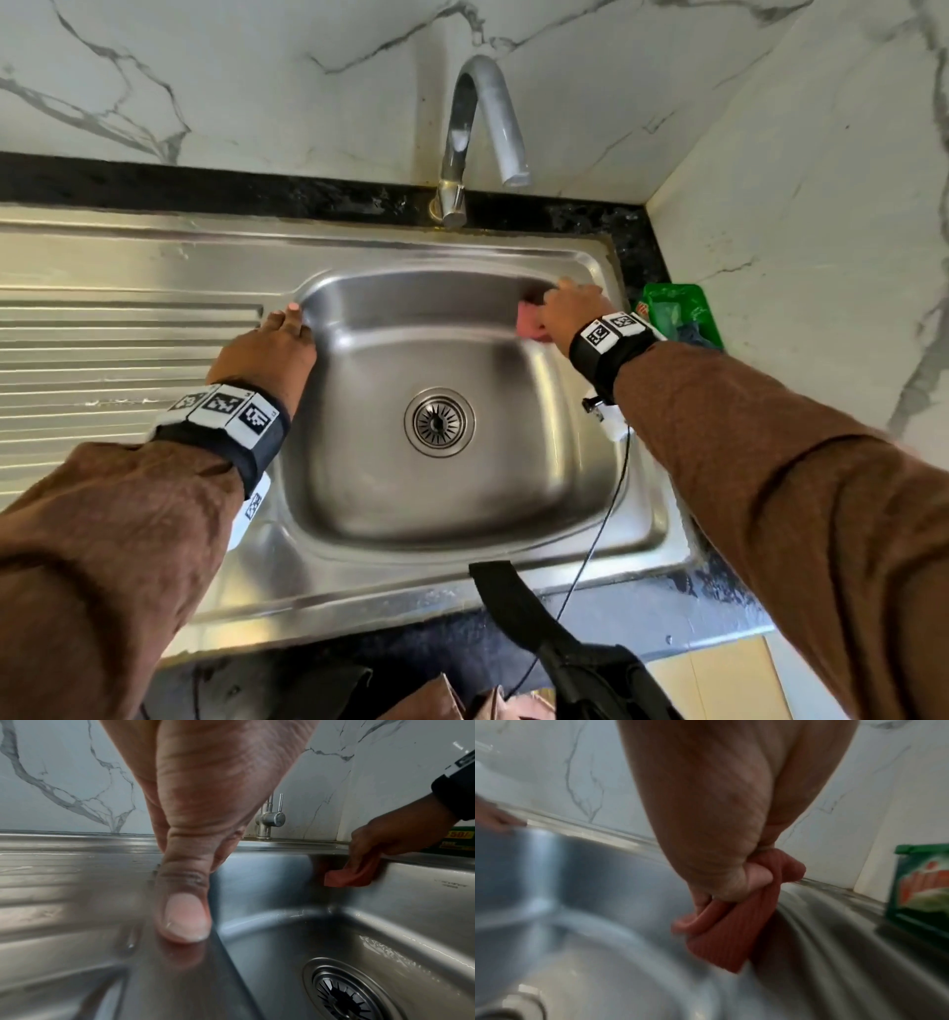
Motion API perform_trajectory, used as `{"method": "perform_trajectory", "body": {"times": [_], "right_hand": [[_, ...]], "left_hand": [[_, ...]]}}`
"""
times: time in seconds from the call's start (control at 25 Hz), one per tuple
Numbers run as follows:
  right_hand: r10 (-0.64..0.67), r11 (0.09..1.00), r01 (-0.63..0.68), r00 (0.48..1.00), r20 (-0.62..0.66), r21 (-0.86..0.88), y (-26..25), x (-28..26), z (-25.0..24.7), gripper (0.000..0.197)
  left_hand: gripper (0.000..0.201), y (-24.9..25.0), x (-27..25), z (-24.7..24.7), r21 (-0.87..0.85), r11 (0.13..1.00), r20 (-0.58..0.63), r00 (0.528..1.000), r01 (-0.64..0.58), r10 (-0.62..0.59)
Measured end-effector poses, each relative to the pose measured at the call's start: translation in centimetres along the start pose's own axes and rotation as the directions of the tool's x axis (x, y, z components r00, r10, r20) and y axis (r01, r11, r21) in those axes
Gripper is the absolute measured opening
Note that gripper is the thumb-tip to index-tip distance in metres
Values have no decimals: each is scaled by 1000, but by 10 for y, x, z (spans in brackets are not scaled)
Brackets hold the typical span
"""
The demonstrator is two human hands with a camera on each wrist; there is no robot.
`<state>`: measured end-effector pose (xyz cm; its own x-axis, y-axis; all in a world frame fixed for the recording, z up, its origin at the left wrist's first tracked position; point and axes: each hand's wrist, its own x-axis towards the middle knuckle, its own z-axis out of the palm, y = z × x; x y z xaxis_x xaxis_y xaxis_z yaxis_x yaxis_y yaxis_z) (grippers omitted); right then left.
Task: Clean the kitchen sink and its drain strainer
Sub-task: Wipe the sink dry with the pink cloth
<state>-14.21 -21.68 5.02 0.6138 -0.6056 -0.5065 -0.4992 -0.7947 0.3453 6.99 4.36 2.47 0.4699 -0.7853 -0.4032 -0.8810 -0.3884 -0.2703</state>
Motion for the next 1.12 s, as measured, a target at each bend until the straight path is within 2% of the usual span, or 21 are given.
{"method": "perform_trajectory", "body": {"times": [0.08, 0.24, 0.32, 0.44, 0.52, 0.64, 0.72, 0.84, 0.92, 1.0, 1.04, 1.08, 1.12], "right_hand": [[19, 1000, -19, 999, 41, -13, 8, -4, 20, 37], [12, 999, -20, 986, 167, 46, -2, -30, 52, 29], [-31, 995, 8, 973, 227, 102, -13, -51, 70, 35], [-54, 995, 22, 945, 322, 102, -32, -94, 92, 48], [-58, 977, -22, 928, 367, 210, -41, -118, 103, 44], [-21, 912, -105, 954, 300, 397, -54, -149, 118, 28], [-14, 863, -95, 977, 211, 496, -69, -168, 120, 41], [-50, 885, 4, 995, 86, 466, -109, -189, 111, 48], [-37, 763, 13, 999, 23, 646, -131, -194, 103, 44], [-89, 507, 15, 995, 35, 862, -136, -190, 98, 39], [-115, 330, -22, 991, 63, 944, -133, -187, 94, 39], [-127, 97, -81, 988, 93, 992, -129, -186, 89, 40], [-150, -183, -131, 983, 104, 974, -124, -186, 85, 41]], "left_hand": [[63, 0, 1, 1, 28, 1000, -1, 1000, -12, 13], [60, -2, -1, -2, 45, 999, -5, 1000, -12, 12], [59, -1, -5, -6, 45, 999, -6, 1000, 0, 0], [74, -4, -7, -6, 1, 1000, 34, 999, 19, -20], [77, -8, -6, -4, -21, 1000, 31, 999, 15, -14], [68, -13, -5, 2, -39, 999, -2, 1000, -31, 31], [74, -16, -10, 6, -75, 996, -17, 999, -41, 40], [69, -17, -22, 7, -169, 986, -56, 998, -19, 10], [63, -11, -32, 4, -203, 979, -78, 997, -16, 1], [68, 5, -46, -2, -353, 930, -104, 992, -99, 67], [66, 15, -54, -2, -497, 853, -120, 986, -162, 117], [58, 27, -64, -3, -651, 729, -144, 977, -212, 156], [50, 38, -73, 0, -795, 568, -145, 975, -215, 166]]}}
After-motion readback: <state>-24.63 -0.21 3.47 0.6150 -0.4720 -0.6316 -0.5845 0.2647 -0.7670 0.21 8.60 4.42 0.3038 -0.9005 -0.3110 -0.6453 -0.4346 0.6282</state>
